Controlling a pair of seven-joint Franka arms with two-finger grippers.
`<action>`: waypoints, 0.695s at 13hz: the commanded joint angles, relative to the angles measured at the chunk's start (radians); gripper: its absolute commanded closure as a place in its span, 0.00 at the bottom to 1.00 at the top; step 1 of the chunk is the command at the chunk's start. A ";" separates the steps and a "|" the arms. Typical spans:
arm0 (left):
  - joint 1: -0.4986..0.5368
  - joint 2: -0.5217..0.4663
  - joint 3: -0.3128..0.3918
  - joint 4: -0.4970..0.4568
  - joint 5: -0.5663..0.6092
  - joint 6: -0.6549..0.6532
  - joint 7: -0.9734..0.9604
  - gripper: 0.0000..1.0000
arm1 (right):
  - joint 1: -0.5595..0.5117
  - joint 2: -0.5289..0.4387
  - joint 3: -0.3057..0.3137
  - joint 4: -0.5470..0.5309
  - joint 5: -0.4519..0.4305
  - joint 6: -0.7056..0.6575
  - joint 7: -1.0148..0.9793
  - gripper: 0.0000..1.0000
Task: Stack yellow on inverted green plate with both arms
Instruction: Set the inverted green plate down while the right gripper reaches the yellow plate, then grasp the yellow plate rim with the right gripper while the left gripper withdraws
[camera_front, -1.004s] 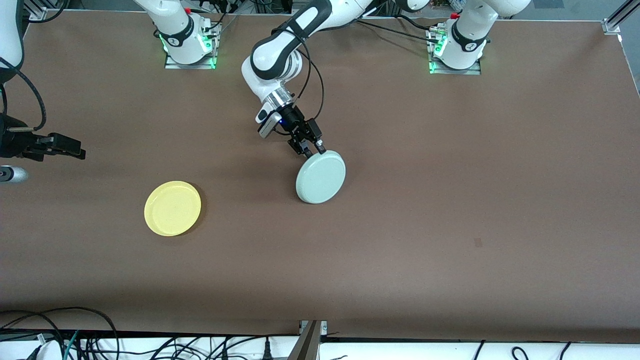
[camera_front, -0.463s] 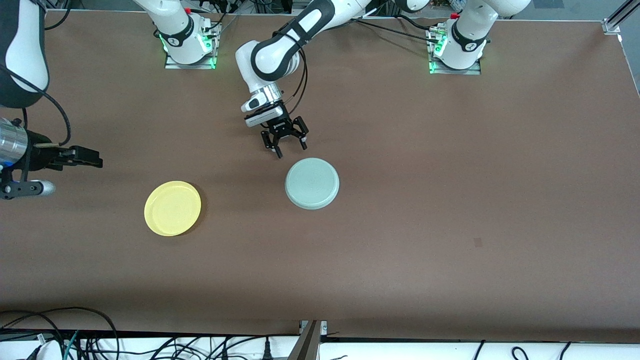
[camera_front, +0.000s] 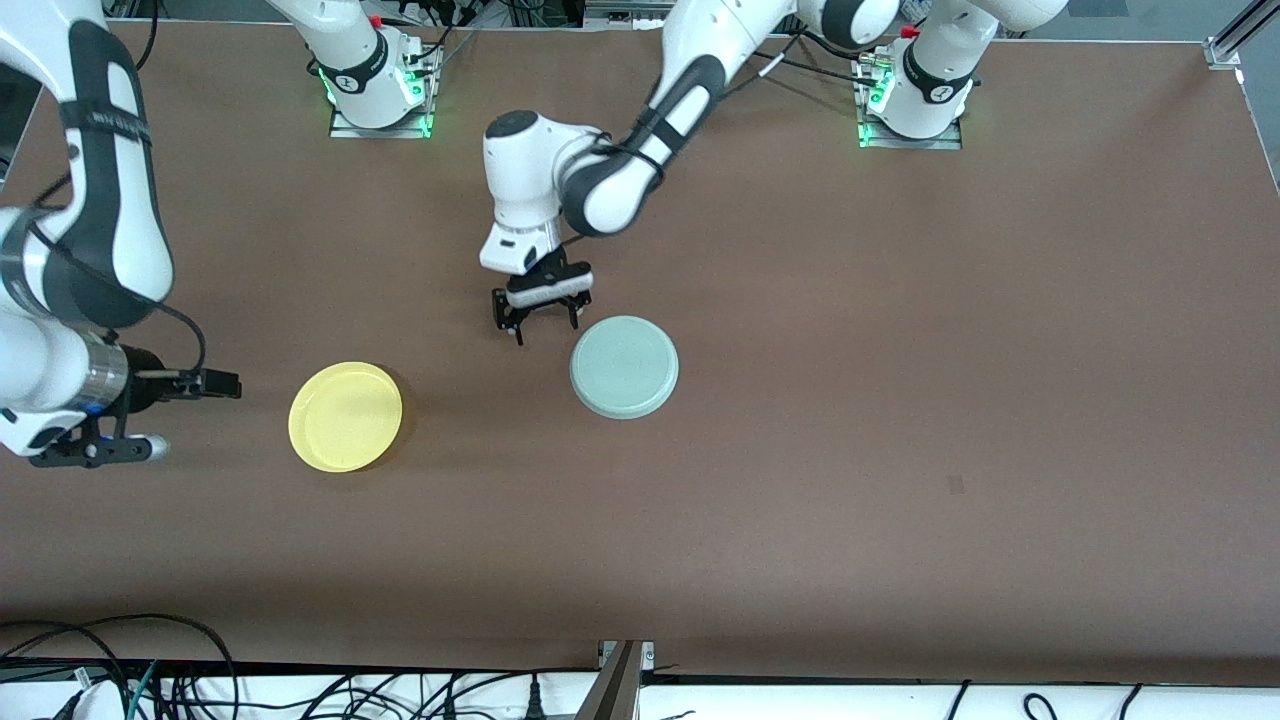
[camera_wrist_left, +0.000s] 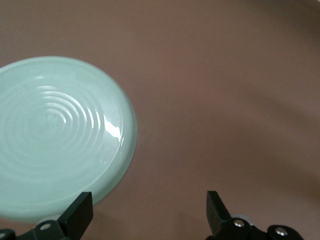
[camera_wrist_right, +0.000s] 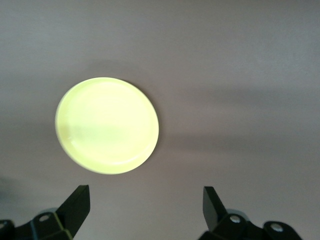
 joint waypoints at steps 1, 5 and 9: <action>0.088 -0.139 -0.033 -0.030 -0.209 -0.030 0.052 0.00 | -0.027 0.081 0.004 0.009 -0.001 0.053 0.009 0.00; 0.224 -0.250 -0.050 -0.023 -0.323 -0.213 0.112 0.00 | -0.029 0.121 0.006 -0.134 0.045 0.292 0.078 0.00; 0.319 -0.328 -0.047 -0.026 -0.328 -0.376 0.245 0.00 | -0.026 0.112 0.010 -0.261 0.053 0.431 0.092 0.00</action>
